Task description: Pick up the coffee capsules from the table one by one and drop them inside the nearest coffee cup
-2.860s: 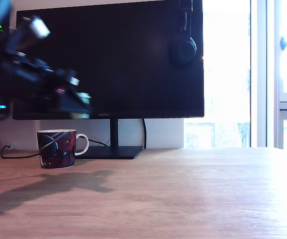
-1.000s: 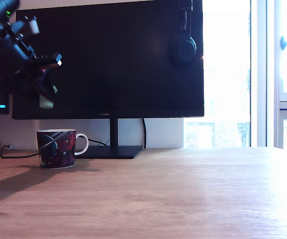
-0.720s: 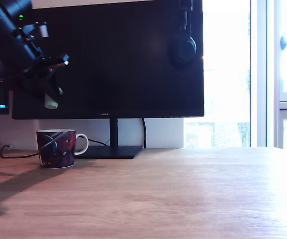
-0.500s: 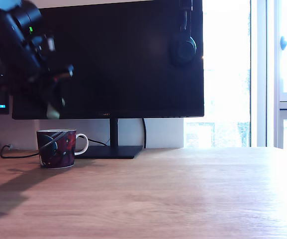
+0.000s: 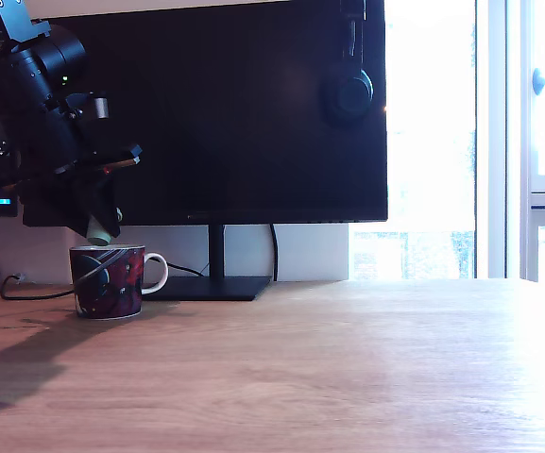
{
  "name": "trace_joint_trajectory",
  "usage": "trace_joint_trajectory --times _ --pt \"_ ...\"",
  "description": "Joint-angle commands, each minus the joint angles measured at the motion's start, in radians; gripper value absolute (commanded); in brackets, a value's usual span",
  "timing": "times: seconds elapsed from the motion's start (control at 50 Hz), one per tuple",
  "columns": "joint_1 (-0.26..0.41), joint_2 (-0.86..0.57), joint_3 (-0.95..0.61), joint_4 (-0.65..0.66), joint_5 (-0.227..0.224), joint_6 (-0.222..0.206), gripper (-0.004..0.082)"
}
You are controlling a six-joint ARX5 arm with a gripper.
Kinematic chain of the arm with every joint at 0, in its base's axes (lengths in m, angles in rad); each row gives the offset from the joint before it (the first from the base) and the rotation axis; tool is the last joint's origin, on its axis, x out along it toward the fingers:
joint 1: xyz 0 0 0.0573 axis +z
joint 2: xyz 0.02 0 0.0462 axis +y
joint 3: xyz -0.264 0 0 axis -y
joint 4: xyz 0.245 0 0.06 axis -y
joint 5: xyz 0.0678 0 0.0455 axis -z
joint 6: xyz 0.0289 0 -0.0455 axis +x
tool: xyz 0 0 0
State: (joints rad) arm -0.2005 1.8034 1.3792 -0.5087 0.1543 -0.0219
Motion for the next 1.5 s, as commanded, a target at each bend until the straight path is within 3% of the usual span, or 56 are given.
trace_joint_trajectory --times 0.0,0.34,0.38,0.46,0.48,0.52,0.54,0.9,1.04,1.22,1.48 --pt "0.001 0.005 0.011 0.008 -0.003 0.004 0.0106" --pt "0.002 0.005 0.011 0.026 -0.005 0.004 0.0133" --pt "0.002 0.005 0.011 0.032 -0.005 0.003 0.0246" --pt "0.002 0.005 0.011 0.036 -0.008 0.003 0.0603" --pt "0.002 0.005 0.011 0.038 -0.005 -0.015 0.0684" --pt "0.002 0.005 0.011 0.038 -0.004 -0.014 0.0789" --pt "0.002 0.005 0.011 0.037 0.005 0.001 0.0802" --pt "0.001 0.0 0.011 0.035 0.01 0.009 0.0739" --pt "0.001 -0.023 0.011 0.023 0.013 0.031 0.0514" --pt "0.001 -0.072 0.011 0.027 0.05 0.038 -0.0022" --pt "0.002 -0.185 -0.037 0.058 0.05 0.05 -0.0011"
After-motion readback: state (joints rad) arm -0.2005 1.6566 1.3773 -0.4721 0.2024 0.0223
